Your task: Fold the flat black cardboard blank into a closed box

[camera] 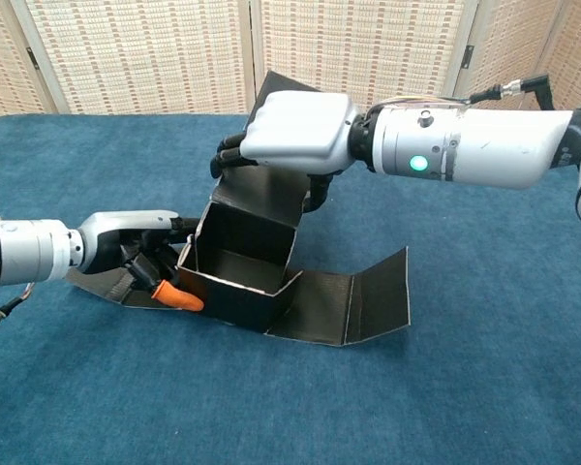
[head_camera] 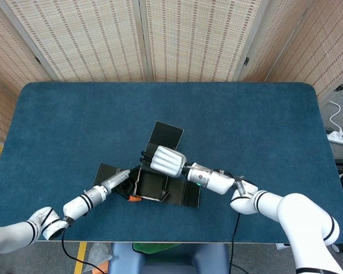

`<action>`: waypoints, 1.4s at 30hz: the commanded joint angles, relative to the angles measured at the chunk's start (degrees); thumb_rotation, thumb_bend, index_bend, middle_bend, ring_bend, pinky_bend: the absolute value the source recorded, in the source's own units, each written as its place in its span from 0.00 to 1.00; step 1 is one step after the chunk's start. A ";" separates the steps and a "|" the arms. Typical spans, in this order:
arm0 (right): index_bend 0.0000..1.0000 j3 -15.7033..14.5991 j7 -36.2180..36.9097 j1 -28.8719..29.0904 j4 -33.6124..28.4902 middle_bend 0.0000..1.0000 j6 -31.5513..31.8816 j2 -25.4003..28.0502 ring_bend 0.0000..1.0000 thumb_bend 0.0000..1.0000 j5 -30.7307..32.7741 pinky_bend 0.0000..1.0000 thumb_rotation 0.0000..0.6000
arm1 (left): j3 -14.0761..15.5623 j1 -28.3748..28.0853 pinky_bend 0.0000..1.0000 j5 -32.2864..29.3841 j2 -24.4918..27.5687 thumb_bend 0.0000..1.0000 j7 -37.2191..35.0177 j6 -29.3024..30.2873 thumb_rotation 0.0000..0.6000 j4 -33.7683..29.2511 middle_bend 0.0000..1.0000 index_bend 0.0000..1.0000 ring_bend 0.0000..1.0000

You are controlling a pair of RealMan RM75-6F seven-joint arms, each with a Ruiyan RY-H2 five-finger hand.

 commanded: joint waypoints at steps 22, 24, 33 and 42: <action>0.00 1.91 1.78 -8.03 -11.97 0.00 6.64 6.87 0.65 0.16 4.87 1.00 1.00 | 3.77 0.13 0.87 0.10 0.63 0.23 -9.59 3.70 1.00 2.56 0.31 0.27 0.61; 0.00 1.52 3.70 -10.75 -15.59 0.00 9.97 9.54 0.65 0.16 5.04 1.00 1.00 | 4.00 0.46 0.87 0.17 1.81 0.23 -10.94 4.55 1.00 1.50 0.31 0.27 0.61; 0.00 0.30 12.79 -24.20 -23.03 0.00 25.86 17.27 0.65 0.16 6.62 1.00 1.00 | 5.02 0.88 0.87 1.37 7.27 0.23 -22.82 7.90 1.00 -2.92 0.31 0.26 0.61; 0.00 1.58 27.98 -33.56 -21.99 0.00 35.33 18.34 0.65 0.17 8.99 1.00 1.00 | 5.80 -0.32 0.87 3.53 10.76 0.23 -42.91 11.60 1.00 -4.78 0.30 0.25 0.61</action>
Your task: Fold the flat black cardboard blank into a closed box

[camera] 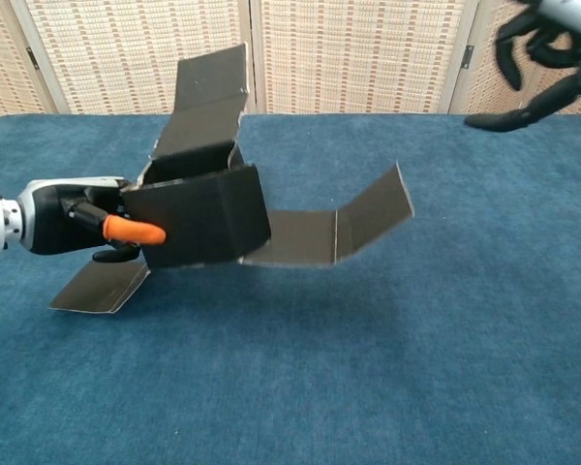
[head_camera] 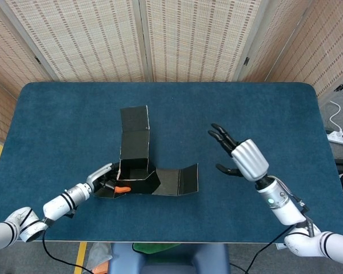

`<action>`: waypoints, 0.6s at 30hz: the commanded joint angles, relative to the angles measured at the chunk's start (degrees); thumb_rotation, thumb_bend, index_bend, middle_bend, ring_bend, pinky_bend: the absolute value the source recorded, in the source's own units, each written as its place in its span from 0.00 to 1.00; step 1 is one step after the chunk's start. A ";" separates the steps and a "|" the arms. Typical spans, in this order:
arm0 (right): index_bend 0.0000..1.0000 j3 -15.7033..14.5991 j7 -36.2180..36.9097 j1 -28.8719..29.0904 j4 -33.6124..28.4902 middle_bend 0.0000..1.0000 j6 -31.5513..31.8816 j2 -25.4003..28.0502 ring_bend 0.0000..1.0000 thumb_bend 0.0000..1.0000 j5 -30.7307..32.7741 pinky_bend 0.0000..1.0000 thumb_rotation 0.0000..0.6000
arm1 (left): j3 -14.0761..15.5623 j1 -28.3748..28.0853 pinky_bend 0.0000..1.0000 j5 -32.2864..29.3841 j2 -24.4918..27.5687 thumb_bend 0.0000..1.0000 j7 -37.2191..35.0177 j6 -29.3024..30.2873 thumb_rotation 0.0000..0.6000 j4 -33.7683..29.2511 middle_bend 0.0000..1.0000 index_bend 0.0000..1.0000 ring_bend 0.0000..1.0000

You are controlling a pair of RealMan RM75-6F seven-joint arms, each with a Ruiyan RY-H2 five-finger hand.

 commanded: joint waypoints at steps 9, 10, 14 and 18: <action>0.00 4.31 11.18 -2.52 5.41 0.01 1.01 -8.05 0.66 0.06 1.26 1.00 1.00 | -0.17 -2.62 0.88 0.61 4.13 0.23 -21.94 2.39 1.00 -3.82 0.30 0.24 0.61; 0.00 4.92 10.64 -1.86 6.05 0.01 0.51 -9.54 0.66 0.03 1.27 1.00 1.00 | -0.16 -2.86 0.88 0.74 4.33 0.23 -22.86 2.37 1.00 -4.17 0.30 0.24 0.61; 0.00 7.83 7.95 1.83 9.77 0.01 -1.74 -16.65 0.66 0.00 1.08 1.00 1.00 | -0.31 -3.65 0.88 1.02 4.89 0.23 -24.76 2.53 1.00 -5.71 0.30 0.24 0.61; 0.00 10.85 6.54 5.06 13.60 0.01 -2.88 -21.97 0.66 0.00 1.46 1.00 1.00 | -0.39 -4.20 0.88 0.94 5.22 0.23 -24.36 2.17 1.00 -6.75 0.30 0.24 0.61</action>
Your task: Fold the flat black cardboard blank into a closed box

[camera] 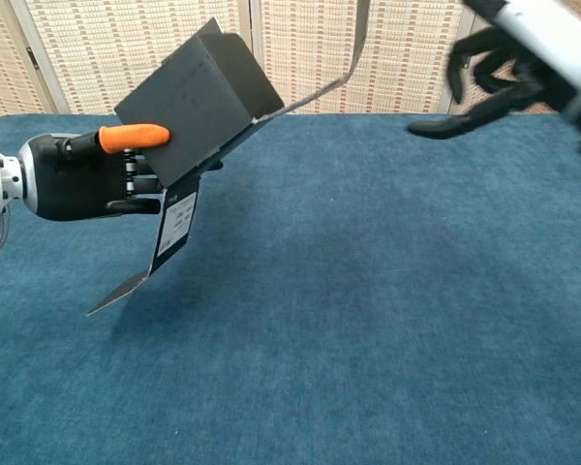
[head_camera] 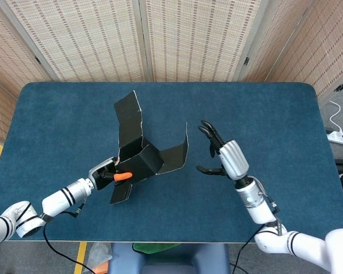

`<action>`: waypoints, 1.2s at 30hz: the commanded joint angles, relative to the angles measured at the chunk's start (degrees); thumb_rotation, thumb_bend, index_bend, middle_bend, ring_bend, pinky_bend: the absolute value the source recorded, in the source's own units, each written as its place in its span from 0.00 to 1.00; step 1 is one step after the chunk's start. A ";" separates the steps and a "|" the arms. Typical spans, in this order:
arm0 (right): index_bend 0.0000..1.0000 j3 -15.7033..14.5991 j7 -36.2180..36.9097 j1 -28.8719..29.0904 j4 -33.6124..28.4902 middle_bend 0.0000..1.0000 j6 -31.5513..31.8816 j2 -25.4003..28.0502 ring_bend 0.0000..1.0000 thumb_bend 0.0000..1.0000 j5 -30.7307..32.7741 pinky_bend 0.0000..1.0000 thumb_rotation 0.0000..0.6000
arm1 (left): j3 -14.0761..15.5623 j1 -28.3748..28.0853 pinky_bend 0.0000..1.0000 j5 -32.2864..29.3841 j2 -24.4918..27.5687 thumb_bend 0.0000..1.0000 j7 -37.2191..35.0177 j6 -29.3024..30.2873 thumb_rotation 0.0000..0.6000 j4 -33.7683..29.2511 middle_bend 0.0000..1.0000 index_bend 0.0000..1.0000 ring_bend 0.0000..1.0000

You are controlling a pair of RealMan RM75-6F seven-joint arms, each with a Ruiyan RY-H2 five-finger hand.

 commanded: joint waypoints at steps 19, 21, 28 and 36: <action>0.00 4.99 -10.17 10.23 4.23 0.01 -3.16 -5.00 0.66 0.00 -4.43 1.00 1.00 | -0.09 0.04 0.88 -0.78 -0.81 0.23 12.51 -0.60 1.00 0.91 0.30 0.24 0.61; 0.00 4.96 -11.34 10.41 3.59 0.01 -3.25 -4.54 0.66 0.00 -4.66 1.00 1.00 | -0.24 0.01 0.88 -0.97 -0.86 0.23 13.89 -0.74 1.00 0.93 0.29 0.24 0.61; 0.00 5.35 -12.84 11.04 1.88 0.00 -3.46 -3.45 0.66 0.00 -4.81 1.00 1.00 | -0.59 -0.27 0.88 -1.75 -0.70 0.23 18.66 -1.97 1.00 0.07 0.29 0.24 0.61; 0.00 3.05 -15.57 12.58 3.70 0.00 -4.75 -3.80 0.66 0.00 -7.63 1.00 1.00 | -1.08 -0.74 0.88 -2.32 -0.60 0.23 23.89 -3.47 1.00 -0.32 0.29 0.24 0.61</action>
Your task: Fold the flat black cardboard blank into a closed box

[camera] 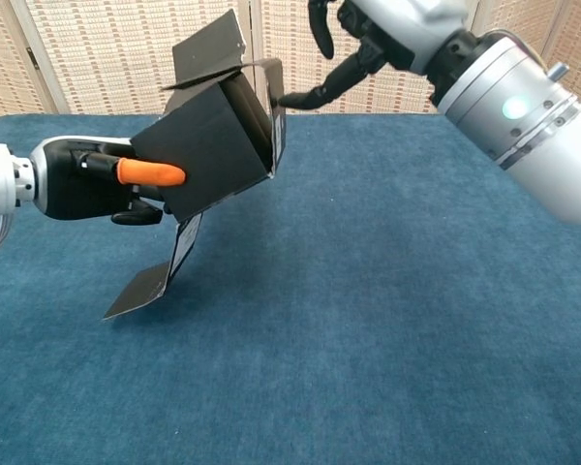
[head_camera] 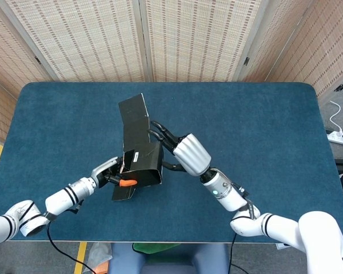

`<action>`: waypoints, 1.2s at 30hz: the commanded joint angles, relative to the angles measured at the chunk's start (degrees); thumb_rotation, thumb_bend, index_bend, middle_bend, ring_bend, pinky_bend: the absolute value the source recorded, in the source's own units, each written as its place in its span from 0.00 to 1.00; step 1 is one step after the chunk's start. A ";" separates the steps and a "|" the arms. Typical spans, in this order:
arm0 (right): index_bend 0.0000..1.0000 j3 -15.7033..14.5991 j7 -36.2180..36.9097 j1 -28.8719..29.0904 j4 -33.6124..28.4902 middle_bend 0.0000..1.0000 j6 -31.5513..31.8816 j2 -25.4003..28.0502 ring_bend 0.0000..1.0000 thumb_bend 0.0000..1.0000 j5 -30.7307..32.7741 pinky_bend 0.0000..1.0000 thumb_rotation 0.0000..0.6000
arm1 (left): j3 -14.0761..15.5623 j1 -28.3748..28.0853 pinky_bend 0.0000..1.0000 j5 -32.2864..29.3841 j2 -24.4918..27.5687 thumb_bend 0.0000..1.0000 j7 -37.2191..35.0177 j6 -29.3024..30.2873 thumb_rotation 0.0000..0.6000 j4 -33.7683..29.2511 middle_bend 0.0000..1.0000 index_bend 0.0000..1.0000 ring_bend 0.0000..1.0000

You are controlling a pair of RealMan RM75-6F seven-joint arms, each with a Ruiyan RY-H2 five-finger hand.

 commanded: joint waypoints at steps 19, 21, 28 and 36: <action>0.10 -10.62 -4.64 1.87 14.38 0.26 -0.25 -5.10 0.72 0.00 -10.26 1.00 1.00 | -0.32 -0.18 0.86 -0.98 -7.09 0.23 23.29 -4.03 1.00 5.95 0.28 0.23 0.60; 0.11 -11.59 -5.06 1.41 17.07 0.27 0.68 -6.66 0.72 0.00 -10.99 1.00 1.00 | -0.45 0.21 0.86 -1.70 -8.70 0.23 26.02 -4.52 1.00 7.33 0.28 0.23 0.60; 0.13 -14.82 -4.14 -0.22 25.25 0.29 2.05 -11.03 0.73 0.00 -12.34 1.00 1.00 | -1.29 2.11 0.86 -4.20 -13.71 0.23 36.99 -4.88 1.00 11.64 0.26 0.23 0.59; 0.14 -17.94 -3.19 -1.98 35.86 0.31 4.36 -16.64 0.73 0.00 -13.77 1.00 1.00 | -2.53 3.31 0.86 -6.65 -16.84 0.23 46.40 -6.19 1.00 13.06 0.26 0.22 0.59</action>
